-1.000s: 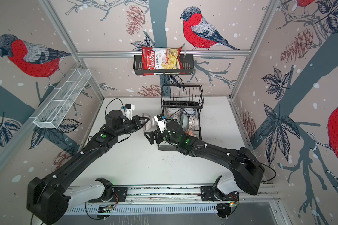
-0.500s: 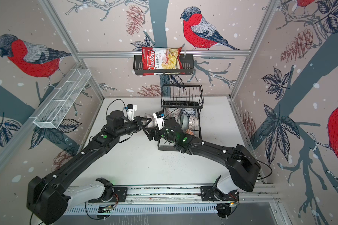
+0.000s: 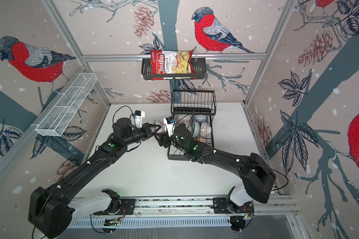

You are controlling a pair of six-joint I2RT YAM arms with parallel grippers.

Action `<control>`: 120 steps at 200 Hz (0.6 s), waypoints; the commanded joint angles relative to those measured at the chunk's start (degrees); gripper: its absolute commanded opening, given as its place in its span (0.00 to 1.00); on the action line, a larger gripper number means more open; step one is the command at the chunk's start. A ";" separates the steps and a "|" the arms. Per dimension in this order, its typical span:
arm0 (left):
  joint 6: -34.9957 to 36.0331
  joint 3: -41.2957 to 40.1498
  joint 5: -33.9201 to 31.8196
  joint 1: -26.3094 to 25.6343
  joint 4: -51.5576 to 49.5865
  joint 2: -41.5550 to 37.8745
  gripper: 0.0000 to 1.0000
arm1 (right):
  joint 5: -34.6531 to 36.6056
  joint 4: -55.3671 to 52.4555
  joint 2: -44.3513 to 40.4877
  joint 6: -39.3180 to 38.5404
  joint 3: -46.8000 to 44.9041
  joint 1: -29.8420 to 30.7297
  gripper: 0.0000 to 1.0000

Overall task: Load bowls into a dish rack
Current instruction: Place the bowl in the dish rack.

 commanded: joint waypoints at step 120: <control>1.71 0.28 2.62 -0.02 6.85 1.56 0.47 | 3.90 -3.58 -2.51 0.06 -0.79 -0.01 0.58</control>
